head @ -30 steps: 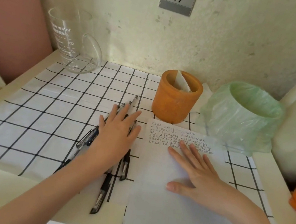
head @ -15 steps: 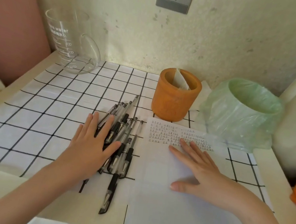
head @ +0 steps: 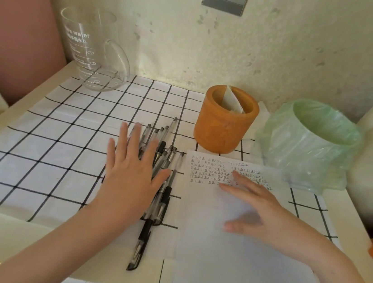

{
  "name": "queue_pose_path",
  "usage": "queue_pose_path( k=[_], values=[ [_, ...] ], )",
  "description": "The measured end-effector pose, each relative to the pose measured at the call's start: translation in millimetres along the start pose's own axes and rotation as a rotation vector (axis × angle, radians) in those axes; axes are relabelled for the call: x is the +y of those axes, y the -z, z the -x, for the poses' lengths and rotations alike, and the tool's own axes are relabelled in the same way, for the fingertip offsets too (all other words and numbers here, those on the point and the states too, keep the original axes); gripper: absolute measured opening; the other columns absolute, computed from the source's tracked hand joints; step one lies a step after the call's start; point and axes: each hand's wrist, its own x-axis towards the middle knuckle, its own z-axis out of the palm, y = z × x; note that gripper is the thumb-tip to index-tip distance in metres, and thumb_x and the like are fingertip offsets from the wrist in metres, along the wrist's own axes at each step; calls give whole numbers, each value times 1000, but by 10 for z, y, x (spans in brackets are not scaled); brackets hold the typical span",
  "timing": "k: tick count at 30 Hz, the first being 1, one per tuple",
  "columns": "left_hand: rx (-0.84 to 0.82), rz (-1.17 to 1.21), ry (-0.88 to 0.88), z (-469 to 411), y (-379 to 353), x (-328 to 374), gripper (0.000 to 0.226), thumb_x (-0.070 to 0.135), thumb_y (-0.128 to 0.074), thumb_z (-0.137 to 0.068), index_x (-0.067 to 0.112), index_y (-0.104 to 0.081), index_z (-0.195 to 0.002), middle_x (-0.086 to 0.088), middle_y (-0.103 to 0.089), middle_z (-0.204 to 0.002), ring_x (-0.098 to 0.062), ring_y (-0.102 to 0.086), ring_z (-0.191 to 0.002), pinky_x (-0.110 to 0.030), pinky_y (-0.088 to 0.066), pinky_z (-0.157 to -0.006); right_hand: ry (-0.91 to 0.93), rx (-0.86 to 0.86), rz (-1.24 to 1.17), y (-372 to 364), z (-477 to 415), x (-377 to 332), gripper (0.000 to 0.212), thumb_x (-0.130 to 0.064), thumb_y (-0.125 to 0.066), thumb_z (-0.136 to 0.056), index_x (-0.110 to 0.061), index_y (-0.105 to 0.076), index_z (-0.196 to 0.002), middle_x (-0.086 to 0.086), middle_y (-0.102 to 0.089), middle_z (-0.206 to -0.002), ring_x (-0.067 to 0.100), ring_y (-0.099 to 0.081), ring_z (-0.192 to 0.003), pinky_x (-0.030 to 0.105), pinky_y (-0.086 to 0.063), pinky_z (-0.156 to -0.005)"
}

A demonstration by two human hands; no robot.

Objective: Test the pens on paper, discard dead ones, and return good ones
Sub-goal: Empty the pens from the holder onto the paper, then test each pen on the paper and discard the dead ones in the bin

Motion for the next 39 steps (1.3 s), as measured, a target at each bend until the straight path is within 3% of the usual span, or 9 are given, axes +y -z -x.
queue_pose_path(
  k=[2,4,5,10,17,32,35,37,39],
  values=[
    [113,67,-87,2,67,43,50,46,-41,-83,12,-58,-116,-19,-50,-126,-37,-36,-126,-47,-34,-102,47,205,-162,28,-27,-46,38,-44,-68,-77,-43,-61,-115,-27,-43,-139,-9,-33,-130,14,-22,-107],
    [130,11,-123,37,116,108,38,48,-48,-77,14,-63,-88,-10,-55,-103,-31,-45,-106,-43,-43,-87,77,403,-286,34,-65,-81,5,-29,-71,-80,-30,-72,-85,-19,-67,-99,-3,-58,-97,14,-39,-87],
    [98,-44,-129,63,152,154,41,53,-47,-76,15,-62,-81,-8,-54,-100,-29,-45,-103,-42,-42,-86,60,460,-320,26,-85,-89,5,-29,-71,-80,-27,-72,-76,-13,-69,-87,3,-61,-84,20,-43,-79],
    [-90,-227,-94,125,172,226,50,66,-39,-82,22,-54,-100,-2,-36,-120,-22,-28,-118,-34,-29,-103,-92,502,-384,-41,-112,-94,45,-63,-51,-73,-23,-68,-61,-11,-68,-67,5,-57,-61,29,-49,-68],
    [-76,-313,-100,154,146,335,52,50,-35,-92,9,-41,-123,-9,-35,-126,-25,-30,-117,-33,-30,-101,-93,487,-395,-66,-139,-118,36,-44,-54,-90,-23,-69,-66,-5,-67,-66,4,-50,-53,28,-45,-59],
    [20,159,-34,75,109,245,28,36,-48,-85,14,-60,-96,-2,-45,-111,-18,-33,-110,-28,-34,-92,-54,377,-404,-183,-165,-230,27,-43,-54,-91,-27,-69,-75,-8,-67,-71,2,-50,-56,27,-44,-61],
    [69,328,9,11,234,228,24,31,-45,-89,12,-56,-99,-2,-48,-105,-18,-38,-103,-29,-35,-90,27,333,-231,-238,-176,-251,23,-46,-53,-90,-31,-69,-96,-19,-67,-96,-2,-55,-89,20,-42,-81],
    [65,469,58,-7,302,229,18,29,-44,-93,14,-51,-101,1,-51,-100,-16,-47,-93,-28,-41,-82,92,192,52,-278,-188,-253,45,-52,-47,-90,-34,-54,-130,-25,-42,-139,-3,-30,-130,14,-22,-105],
    [16,600,86,-11,329,245,15,30,-40,-95,17,-46,-101,4,-59,-88,-10,-55,-74,-31,-46,-68,103,62,168,-294,-200,-225,63,-56,-46,-89,-36,-29,-146,-27,-9,-151,-7,-1,-140,14,-2,-111]
  ],
)
